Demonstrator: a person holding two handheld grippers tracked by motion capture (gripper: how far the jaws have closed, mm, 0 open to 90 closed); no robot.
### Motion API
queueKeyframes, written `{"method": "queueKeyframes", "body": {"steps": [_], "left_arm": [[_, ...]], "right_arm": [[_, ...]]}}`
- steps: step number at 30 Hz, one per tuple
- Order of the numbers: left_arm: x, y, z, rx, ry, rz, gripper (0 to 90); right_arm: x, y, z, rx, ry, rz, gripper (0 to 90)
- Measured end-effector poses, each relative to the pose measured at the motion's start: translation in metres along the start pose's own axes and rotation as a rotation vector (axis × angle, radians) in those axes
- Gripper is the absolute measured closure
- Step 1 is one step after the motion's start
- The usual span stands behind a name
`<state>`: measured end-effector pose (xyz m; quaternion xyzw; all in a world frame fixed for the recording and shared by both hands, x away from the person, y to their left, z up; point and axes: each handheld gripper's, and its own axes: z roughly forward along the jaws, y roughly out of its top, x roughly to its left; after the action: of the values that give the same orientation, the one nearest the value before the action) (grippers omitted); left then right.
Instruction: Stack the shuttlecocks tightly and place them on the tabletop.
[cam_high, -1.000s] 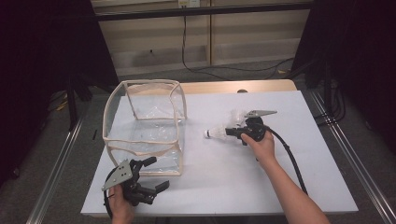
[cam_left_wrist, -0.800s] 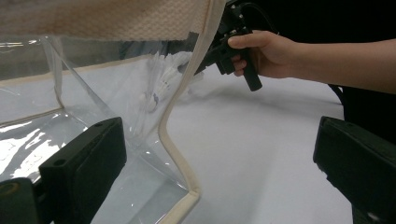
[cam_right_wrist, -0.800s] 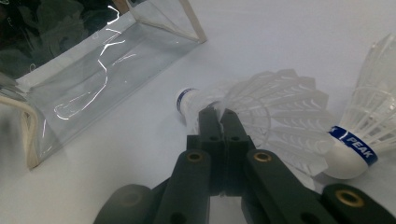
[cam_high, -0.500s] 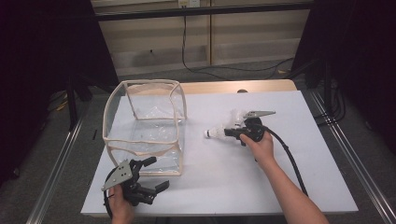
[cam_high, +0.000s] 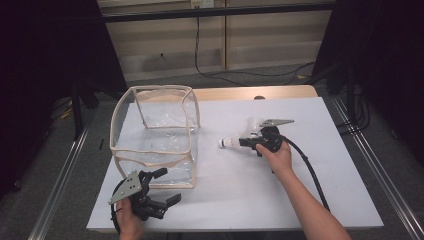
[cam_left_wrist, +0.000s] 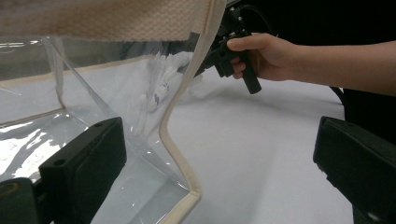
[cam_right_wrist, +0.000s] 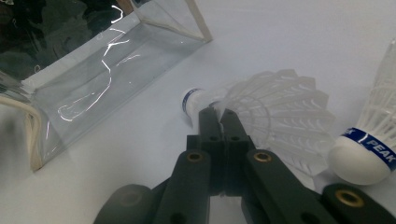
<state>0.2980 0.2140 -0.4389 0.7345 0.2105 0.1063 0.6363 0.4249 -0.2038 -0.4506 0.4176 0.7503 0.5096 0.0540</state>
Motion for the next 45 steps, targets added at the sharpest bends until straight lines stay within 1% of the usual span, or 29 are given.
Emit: {"method": "queueKeyframes", "body": {"steps": [4, 7, 22, 33, 40, 45], "left_arm": [[0.0001, -0.0001, 0.0001, 0.007, -0.001, 0.003, 2.8], [0.0002, -0.0002, 0.0003, 0.006, -0.001, 0.002, 2.8], [-0.0001, -0.0001, 0.0003, 0.004, -0.002, 0.002, 2.8], [0.0001, -0.0003, 0.0006, 0.006, -0.002, 0.001, 2.8], [0.0001, -0.0003, 0.0008, 0.007, -0.004, 0.001, 2.8], [0.0, -0.0003, 0.0008, 0.006, -0.004, 0.001, 2.8]], "right_arm": [[-0.0005, -0.0003, 0.0005, 0.004, 0.0, 0.001, 90.0], [-0.0019, -0.0004, 0.0009, -0.003, 0.0, 0.006, 90.0], [-0.0014, -0.0014, 0.0026, -0.005, 0.001, 0.002, 90.0], [-0.0004, -0.0021, 0.0035, -0.008, 0.011, 0.01, 89.9], [-0.0009, -0.0032, 0.0028, 0.015, -0.003, 0.018, 88.0], [0.0007, -0.0045, 0.0043, 0.034, -0.015, 0.008, 83.2]]}}
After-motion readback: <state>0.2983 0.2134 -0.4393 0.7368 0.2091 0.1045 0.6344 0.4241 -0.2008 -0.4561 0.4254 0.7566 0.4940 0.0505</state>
